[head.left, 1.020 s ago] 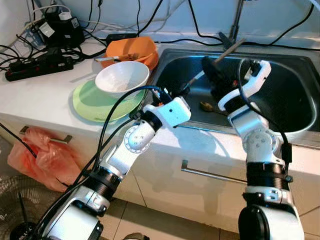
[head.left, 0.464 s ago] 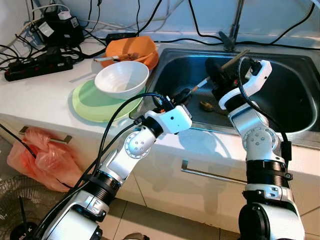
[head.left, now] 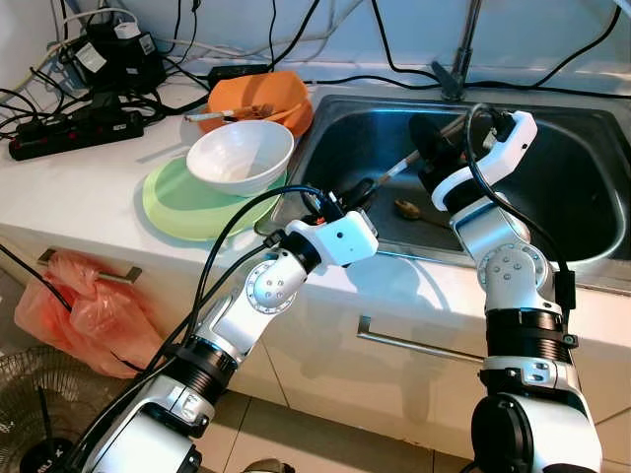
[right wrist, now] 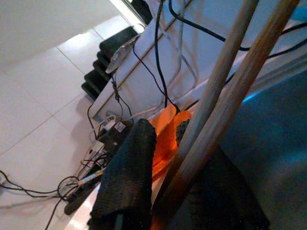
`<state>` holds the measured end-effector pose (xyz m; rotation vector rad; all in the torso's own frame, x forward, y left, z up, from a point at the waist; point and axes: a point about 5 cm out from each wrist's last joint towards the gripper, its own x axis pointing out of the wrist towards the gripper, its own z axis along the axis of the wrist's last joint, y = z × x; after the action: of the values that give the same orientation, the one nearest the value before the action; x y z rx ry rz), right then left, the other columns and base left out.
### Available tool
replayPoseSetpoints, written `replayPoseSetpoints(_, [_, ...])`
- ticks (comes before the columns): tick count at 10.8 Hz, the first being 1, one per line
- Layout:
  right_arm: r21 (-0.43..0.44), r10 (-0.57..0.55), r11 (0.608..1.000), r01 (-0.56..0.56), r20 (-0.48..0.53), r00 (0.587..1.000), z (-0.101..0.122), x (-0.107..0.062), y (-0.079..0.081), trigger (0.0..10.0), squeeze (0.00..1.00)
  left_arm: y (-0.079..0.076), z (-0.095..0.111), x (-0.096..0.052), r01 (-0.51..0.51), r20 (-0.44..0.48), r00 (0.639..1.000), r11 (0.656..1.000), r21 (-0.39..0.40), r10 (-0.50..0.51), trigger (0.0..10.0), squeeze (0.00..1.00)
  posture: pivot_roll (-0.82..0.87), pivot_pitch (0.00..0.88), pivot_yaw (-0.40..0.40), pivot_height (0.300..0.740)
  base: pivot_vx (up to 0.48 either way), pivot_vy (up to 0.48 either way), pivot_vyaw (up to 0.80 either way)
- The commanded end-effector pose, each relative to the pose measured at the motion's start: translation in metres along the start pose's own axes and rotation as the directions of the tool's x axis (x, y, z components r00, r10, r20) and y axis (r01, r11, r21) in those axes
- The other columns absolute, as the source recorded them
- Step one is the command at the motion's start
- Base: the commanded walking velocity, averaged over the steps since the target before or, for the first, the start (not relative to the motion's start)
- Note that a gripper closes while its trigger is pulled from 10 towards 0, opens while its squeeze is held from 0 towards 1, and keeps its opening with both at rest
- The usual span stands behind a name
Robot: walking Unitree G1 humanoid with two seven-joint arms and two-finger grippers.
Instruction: Kitchen organization
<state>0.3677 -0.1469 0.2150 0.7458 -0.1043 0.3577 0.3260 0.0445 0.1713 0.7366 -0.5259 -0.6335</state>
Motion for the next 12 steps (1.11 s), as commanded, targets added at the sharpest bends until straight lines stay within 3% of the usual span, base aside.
replayPoseSetpoints(1, [-0.016, -0.065, 0.998, 0.065, -0.010, 0.998, -0.001, -0.001, -0.009, 0.0, 0.00, 0.011, 0.001, 0.001, -0.030, 0.017, 0.999, 0.999, 0.021, 0.030, 6.9, 0.00, 0.09, 0.023, 0.113, 0.740, 0.000, 0.000, 0.00])
replayPoseSetpoints(2, [-0.017, -0.068, 0.998, 0.068, -0.010, 0.998, -0.001, -0.001, -0.009, 0.0, 0.00, 0.012, 0.000, 0.001, -0.032, 0.013, 0.999, 0.999, 0.020, 0.032, 10.0, 0.84, 0.09, 0.024, 0.112, 0.740, 0.000, 0.000, 0.00])
replayPoseSetpoints(3, [-0.020, -0.075, 0.997, 0.075, -0.014, 0.997, -0.002, 0.000, -0.010, 0.0, 0.00, 0.013, -0.003, 0.000, -0.036, 0.004, 0.999, 0.999, 0.015, 0.036, 10.0, 1.00, 0.09, 0.024, 0.111, 0.740, 0.000, 0.000, 0.00])
replayPoseSetpoints(6, [-0.024, -0.090, 0.996, 0.090, -0.012, 0.996, -0.001, 0.001, -0.012, 0.0, 0.00, 0.014, -0.004, 0.001, -0.048, 0.004, 0.999, 0.999, 0.009, 0.048, 10.0, 1.00, 0.09, 0.023, 0.110, 0.740, 0.000, 0.000, 0.00])
replayPoseSetpoints(8, [-0.064, -0.127, 0.990, 0.127, 0.012, 0.992, 0.001, 0.001, -0.016, 0.0, 0.00, 0.019, 0.000, 0.002, -0.075, 0.020, 0.997, 0.993, -0.087, 0.077, 10.0, 1.00, 0.09, 0.024, 0.110, 0.740, 0.000, 0.000, 0.00])
replayPoseSetpoints(9, [-0.291, -0.142, 0.946, 0.145, 0.031, 0.989, 0.000, 0.001, -0.018, 0.0, 0.00, 0.022, 0.001, 0.002, -0.080, -0.009, 0.997, 0.959, -0.272, 0.081, 10.0, 1.00, 0.09, 0.023, 0.111, 0.740, 0.000, 0.000, 0.00])
replayPoseSetpoints(10, [-0.495, -0.139, 0.860, 0.121, 0.001, 0.990, -0.007, 0.000, -0.018, 0.0, 0.00, 0.025, -0.001, 0.001, -0.088, -0.027, 0.996, 0.949, -0.304, 0.084, 10.0, 1.00, 0.09, 0.023, 0.111, 0.740, 0.000, 0.000, 0.00])
replayPoseSetpoints(12, [-0.691, -0.133, 0.721, 0.055, -0.060, 0.989, -0.020, -0.003, -0.021, 0.0, 0.00, 0.040, -0.009, -0.005, -0.160, -0.094, 0.986, 0.924, -0.347, 0.135, 10.0, 1.00, 0.10, 0.025, 0.108, 0.740, 0.000, 0.000, 0.00])
